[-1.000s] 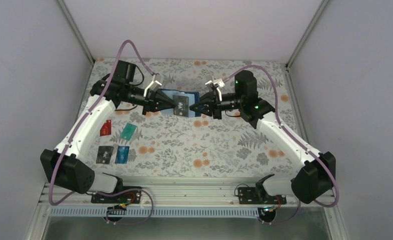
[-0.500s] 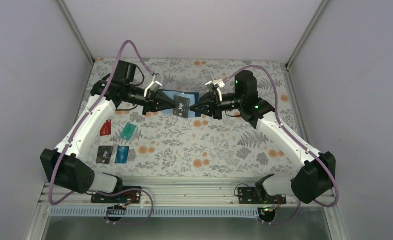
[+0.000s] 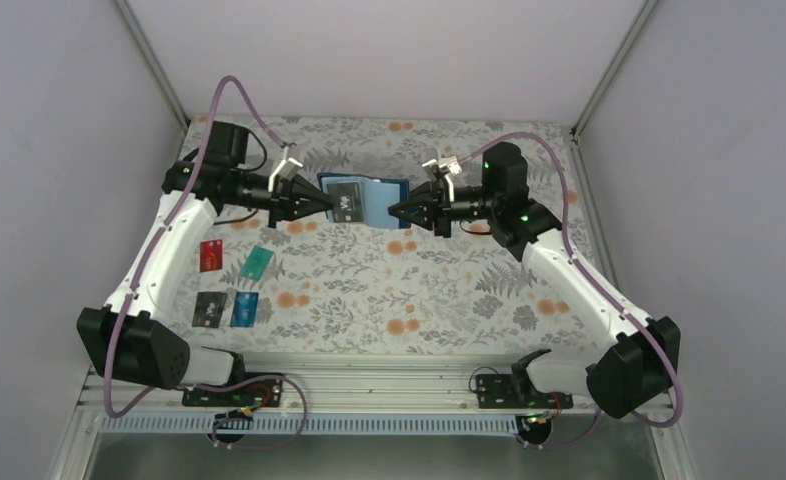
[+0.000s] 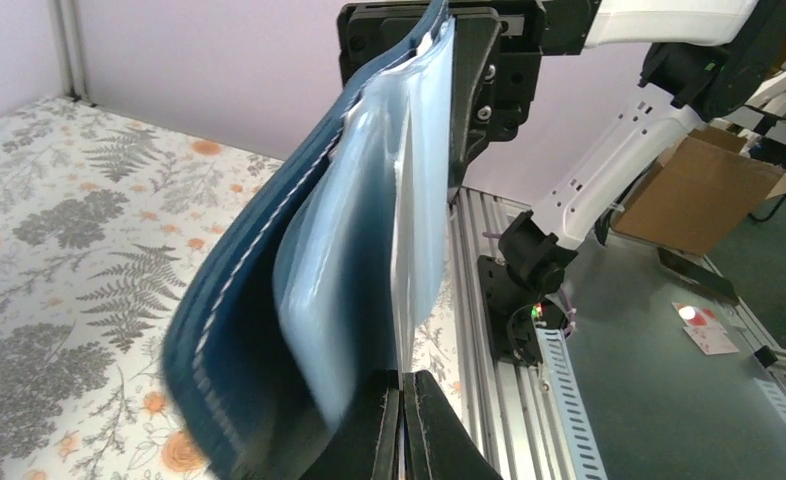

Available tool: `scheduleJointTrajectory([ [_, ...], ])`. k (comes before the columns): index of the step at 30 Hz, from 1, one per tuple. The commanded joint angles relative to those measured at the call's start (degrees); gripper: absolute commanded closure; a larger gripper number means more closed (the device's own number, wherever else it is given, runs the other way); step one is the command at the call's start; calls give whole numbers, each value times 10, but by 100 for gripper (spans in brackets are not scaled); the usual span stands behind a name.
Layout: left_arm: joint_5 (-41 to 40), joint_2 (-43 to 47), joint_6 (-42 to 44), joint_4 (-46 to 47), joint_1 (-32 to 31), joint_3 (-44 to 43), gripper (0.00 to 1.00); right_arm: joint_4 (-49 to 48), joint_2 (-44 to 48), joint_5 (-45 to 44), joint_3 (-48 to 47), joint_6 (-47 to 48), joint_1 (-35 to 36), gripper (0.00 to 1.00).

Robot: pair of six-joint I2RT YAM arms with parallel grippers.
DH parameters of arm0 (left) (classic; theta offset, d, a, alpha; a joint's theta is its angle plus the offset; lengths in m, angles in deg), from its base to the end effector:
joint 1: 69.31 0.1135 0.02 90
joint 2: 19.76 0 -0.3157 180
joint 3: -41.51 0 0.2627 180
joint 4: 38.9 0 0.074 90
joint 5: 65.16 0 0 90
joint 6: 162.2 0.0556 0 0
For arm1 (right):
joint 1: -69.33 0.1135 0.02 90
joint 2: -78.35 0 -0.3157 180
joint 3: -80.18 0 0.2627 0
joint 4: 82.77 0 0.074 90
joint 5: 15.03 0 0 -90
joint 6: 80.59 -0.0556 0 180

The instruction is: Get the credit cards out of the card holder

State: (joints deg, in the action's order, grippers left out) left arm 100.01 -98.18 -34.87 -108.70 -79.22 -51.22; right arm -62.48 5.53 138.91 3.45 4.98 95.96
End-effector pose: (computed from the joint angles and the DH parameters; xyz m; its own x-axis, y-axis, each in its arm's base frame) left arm 0.2480 -0.0979 0.4150 -0.2916 0.2085 -0.9335 0.9563 0.0395 -0.2898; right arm 0.2308 0.1716 0.4053 -0.3261 -0.1255 -0.9370 -0.9450 0.0161 0.3267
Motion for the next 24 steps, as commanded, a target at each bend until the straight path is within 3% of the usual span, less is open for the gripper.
scheduleJointTrajectory([
  [1, 10, 15, 24, -5, 22, -1, 98, 3, 24, -2, 10, 5, -16, 96],
  [24, -20, 30, 1, 9, 65, 40, 98, 13, 29, -26, 18, -18, -59, 96],
])
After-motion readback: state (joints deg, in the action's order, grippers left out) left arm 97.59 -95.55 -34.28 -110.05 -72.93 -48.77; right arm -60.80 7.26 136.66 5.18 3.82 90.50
